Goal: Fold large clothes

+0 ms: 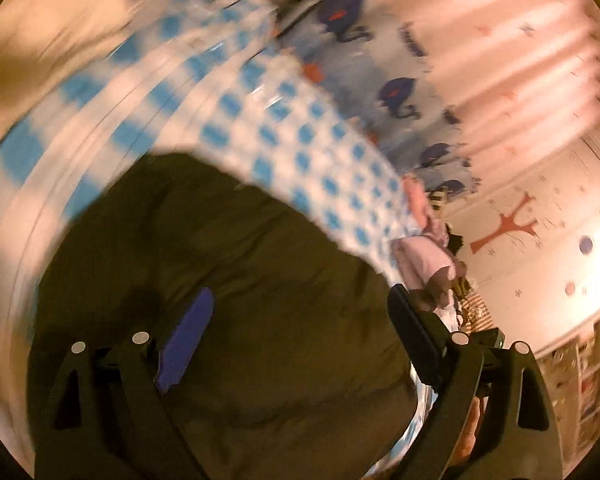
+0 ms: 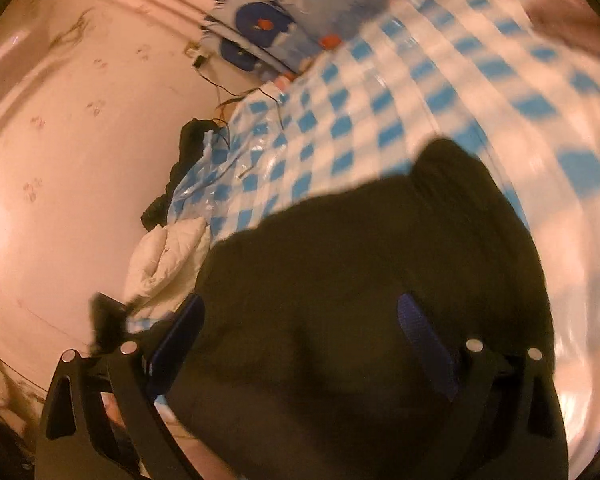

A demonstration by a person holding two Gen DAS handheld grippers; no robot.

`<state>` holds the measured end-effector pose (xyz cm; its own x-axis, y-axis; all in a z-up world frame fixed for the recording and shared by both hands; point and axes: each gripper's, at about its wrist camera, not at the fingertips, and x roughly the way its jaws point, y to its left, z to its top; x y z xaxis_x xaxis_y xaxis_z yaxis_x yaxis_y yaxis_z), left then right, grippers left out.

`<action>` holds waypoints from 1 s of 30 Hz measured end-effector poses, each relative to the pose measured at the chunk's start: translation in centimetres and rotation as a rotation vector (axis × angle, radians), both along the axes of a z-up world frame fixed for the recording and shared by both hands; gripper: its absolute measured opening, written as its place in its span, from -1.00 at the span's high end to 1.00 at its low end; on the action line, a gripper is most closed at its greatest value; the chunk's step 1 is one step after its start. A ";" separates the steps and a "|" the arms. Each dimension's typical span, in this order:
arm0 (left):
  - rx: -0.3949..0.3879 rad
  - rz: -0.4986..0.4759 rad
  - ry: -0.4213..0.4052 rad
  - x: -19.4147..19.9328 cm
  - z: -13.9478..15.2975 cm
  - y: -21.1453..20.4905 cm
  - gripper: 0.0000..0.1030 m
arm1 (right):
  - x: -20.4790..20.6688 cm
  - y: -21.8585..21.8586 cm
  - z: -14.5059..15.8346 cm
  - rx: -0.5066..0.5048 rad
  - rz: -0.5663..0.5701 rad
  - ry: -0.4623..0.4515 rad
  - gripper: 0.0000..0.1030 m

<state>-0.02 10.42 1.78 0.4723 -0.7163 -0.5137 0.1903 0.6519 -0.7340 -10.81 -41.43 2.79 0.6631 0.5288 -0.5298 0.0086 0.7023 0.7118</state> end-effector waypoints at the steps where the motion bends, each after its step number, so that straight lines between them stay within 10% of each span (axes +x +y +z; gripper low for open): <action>1: -0.002 -0.004 -0.027 0.5 0.2 -0.8 -0.68 | 0.5 0.3 0.1 -0.020 -0.012 -0.009 -0.81; 11: 0.093 -0.075 -0.056 -2.9 -7.1 -2.9 -0.67 | 1.3 5.1 -6.9 -0.280 0.021 0.043 -0.82; 20: 0.118 0.066 -0.266 -1.9 0.2 -2.7 -0.69 | 3.0 4.7 -0.9 -0.373 -0.081 -0.059 -0.82; 25: 0.134 0.193 -0.115 3.0 -3.5 -1.2 -0.71 | 7.9 2.4 -4.3 -0.444 -0.197 0.076 -0.82; 30: 0.064 0.190 -0.022 3.1 -8.8 0.8 -0.67 | 7.9 -0.6 -9.6 -0.302 -0.234 0.176 -0.82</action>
